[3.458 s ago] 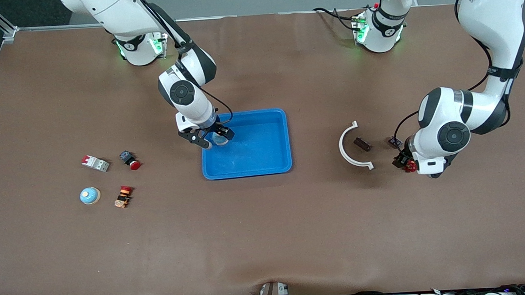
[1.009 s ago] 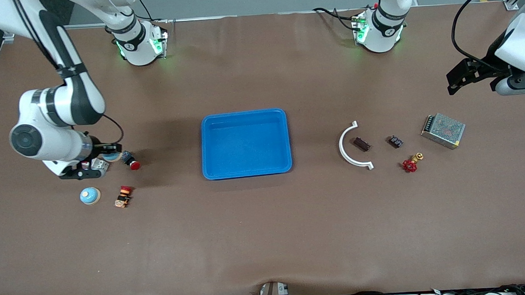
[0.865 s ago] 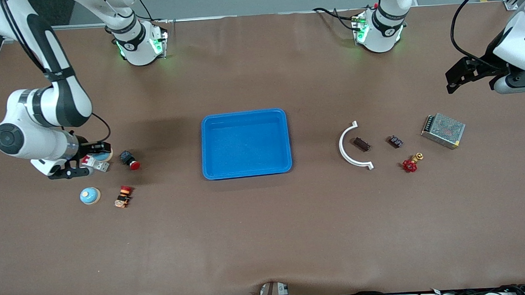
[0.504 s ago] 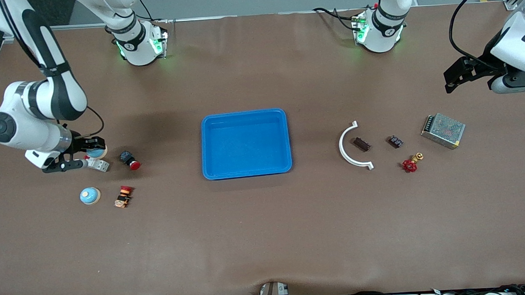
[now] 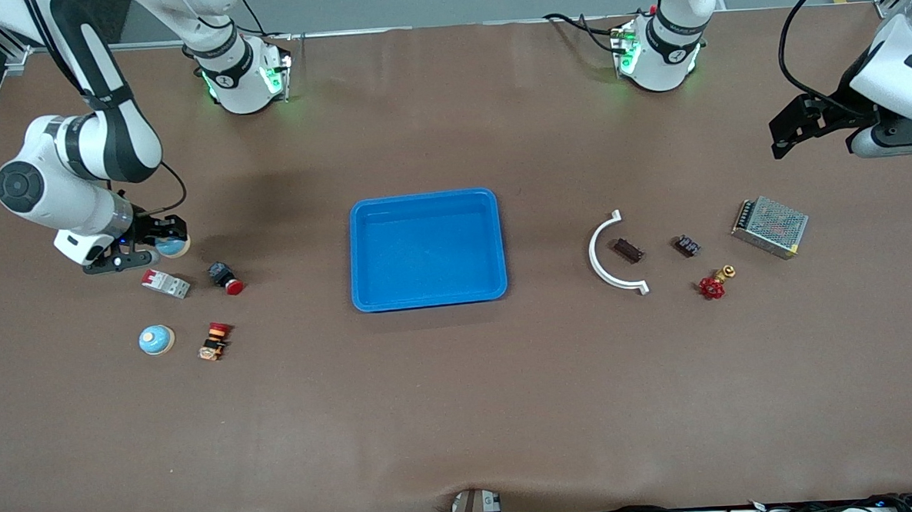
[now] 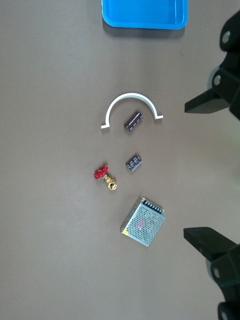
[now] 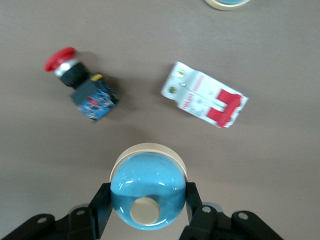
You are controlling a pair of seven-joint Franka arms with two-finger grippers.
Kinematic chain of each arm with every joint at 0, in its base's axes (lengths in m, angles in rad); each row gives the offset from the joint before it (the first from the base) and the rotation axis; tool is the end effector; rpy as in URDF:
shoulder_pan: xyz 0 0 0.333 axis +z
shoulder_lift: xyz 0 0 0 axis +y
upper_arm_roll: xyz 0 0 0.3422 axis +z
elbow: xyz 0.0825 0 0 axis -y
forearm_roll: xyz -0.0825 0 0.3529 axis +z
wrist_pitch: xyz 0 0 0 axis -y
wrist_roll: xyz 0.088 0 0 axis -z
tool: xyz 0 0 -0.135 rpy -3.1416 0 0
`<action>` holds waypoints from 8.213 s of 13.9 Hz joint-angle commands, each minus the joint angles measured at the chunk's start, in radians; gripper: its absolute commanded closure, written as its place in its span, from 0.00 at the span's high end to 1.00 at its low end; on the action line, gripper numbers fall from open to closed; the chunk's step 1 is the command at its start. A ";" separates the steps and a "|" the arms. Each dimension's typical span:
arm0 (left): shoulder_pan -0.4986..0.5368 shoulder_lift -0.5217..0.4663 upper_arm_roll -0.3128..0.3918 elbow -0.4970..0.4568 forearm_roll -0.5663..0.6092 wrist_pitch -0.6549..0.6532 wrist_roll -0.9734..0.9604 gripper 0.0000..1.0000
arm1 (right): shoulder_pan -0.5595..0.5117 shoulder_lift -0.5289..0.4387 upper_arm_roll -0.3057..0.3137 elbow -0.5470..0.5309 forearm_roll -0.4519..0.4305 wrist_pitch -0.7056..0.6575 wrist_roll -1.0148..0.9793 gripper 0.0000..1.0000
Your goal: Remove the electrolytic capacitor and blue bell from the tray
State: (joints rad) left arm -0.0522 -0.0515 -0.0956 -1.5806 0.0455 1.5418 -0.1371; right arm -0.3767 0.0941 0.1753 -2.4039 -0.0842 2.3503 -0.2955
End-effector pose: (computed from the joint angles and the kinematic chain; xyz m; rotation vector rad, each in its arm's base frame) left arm 0.4989 -0.0694 0.6423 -3.0933 0.0139 -0.0302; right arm 0.4496 -0.0943 0.2873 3.1209 0.2472 -0.2364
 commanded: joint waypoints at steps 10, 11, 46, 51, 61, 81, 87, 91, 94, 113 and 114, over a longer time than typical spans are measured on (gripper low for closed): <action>0.006 -0.027 -0.004 0.030 -0.006 -0.037 0.016 1.00 | -0.108 0.042 0.020 -0.144 0.026 0.251 -0.105 0.00; 0.008 -0.027 -0.004 0.030 -0.009 -0.038 0.023 1.00 | -0.107 0.052 0.020 -0.144 0.037 0.251 -0.105 0.00; 0.011 -0.013 -0.004 0.014 -0.010 -0.042 0.020 1.00 | 0.090 0.033 0.063 0.514 0.054 -0.499 0.274 1.00; 0.011 -0.013 -0.004 0.016 -0.010 -0.042 0.019 1.00 | 0.136 0.045 0.052 0.540 0.050 -0.494 0.275 1.00; 0.005 -0.013 -0.004 0.016 -0.010 -0.042 0.011 1.00 | 0.288 0.039 -0.068 0.689 0.021 -0.644 0.437 1.00; 0.008 -0.014 -0.004 0.024 -0.015 -0.026 0.007 1.00 | 0.406 -0.062 -0.227 0.964 0.133 -0.890 0.441 1.00; 0.009 -0.016 -0.004 0.024 -0.015 -0.022 0.008 1.00 | 0.424 -0.083 -0.148 0.895 0.187 -0.826 0.441 1.00; 0.011 -0.019 -0.004 0.022 -0.016 -0.025 0.011 1.00 | 0.424 -0.083 -0.148 0.838 0.112 -0.753 0.432 1.00; 0.008 -0.019 -0.006 0.022 -0.016 -0.025 0.010 1.00 | 0.421 -0.083 -0.149 0.839 0.087 -0.750 0.432 1.00; 0.012 -0.005 -0.004 0.051 -0.013 -0.032 0.001 1.00 | 0.410 -0.148 -0.203 0.824 0.083 -0.819 0.322 1.00; 0.012 -0.005 -0.001 0.051 -0.013 -0.032 0.002 1.00 | 0.410 -0.148 -0.203 0.824 0.083 -0.818 0.322 1.00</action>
State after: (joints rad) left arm -0.0470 -0.0625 -0.0979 -1.5508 0.0455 1.5180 -0.1388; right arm 0.0416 -0.0233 -0.0327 -1.5517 -0.0044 1.5325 0.0358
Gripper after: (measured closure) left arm 0.000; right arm 0.000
